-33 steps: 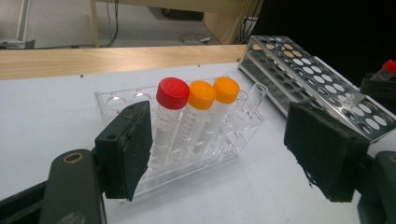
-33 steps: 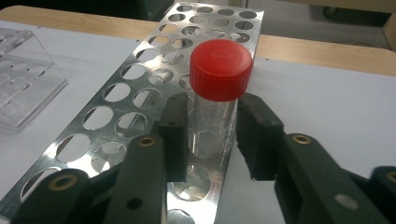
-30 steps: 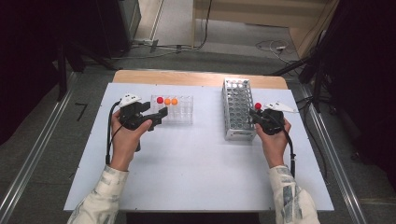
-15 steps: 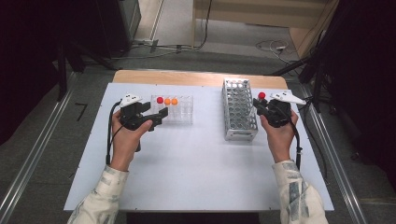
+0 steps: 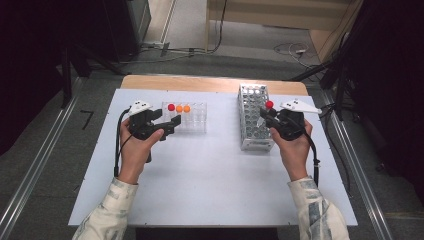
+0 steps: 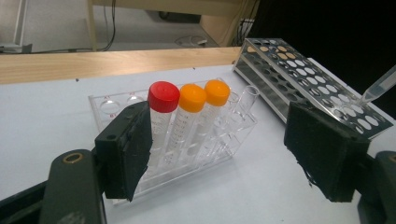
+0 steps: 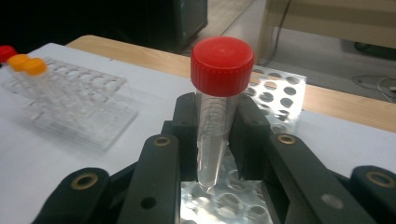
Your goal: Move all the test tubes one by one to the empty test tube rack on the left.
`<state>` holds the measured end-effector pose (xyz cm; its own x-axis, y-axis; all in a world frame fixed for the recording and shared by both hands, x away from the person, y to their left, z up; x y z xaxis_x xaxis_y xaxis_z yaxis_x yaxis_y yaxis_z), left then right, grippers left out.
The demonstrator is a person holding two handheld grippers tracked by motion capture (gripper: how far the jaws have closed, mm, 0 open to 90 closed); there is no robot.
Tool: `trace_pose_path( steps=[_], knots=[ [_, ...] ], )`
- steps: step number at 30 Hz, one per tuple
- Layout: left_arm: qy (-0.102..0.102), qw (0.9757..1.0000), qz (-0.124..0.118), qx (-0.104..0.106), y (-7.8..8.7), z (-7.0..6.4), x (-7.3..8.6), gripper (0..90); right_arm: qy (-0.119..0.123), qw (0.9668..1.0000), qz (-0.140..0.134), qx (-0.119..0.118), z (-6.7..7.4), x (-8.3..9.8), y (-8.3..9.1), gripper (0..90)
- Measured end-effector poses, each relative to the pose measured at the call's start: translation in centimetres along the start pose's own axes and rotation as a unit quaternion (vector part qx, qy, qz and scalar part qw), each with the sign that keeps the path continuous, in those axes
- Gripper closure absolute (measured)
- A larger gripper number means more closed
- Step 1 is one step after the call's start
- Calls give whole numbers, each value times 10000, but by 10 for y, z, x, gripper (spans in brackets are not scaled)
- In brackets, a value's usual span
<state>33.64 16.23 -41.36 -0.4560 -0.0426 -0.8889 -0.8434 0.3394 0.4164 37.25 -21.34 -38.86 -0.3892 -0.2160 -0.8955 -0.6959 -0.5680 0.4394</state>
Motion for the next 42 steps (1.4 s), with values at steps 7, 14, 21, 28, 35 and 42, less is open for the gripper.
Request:
trace_pose_path(
  steps=[7, 14, 21, 28, 35, 42],
  knots=[
    [-14, 10000, -61, 48, 4, -4, -2, 246, 189, 9991, 90, -355, 31, 2, -18, 709],
    [-61, 9999, -107, 107, 6, -9, -3, 254, 327, 9969, 188, -686, 60, 4, -36, 709],
    [-126, 9996, -160, 200, 10, -16, -5, 261, 470, 9930, 341, -1029, 94, 10, -58, 709],
    [-247, 9990, -201, 317, 13, -27, -5, 271, 580, 9884, 476, -1319, 121, 16, -78, 709],
    [-555, 9976, -69, 410, 5, -44, 2, 289, 679, 9851, 585, -1469, 140, 20, -92, 709],
    [-773, 9960, 101, 428, -1, -50, 9, 435, 713, 9837, 597, -1540, 147, 20, -97, 709]
  ],
)
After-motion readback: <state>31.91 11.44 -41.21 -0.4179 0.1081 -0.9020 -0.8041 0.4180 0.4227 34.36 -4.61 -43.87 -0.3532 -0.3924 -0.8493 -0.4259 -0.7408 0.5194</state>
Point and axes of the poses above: each handheld gripper's, and its own axes: y roughly backward along the jaws, x roughly out of its underside, z roughly to its left, the point moved 1 cm from there along -y, roughly forward along the jaws, and after that the axes turned 8 degrees about -x, right-handed, at the moved point
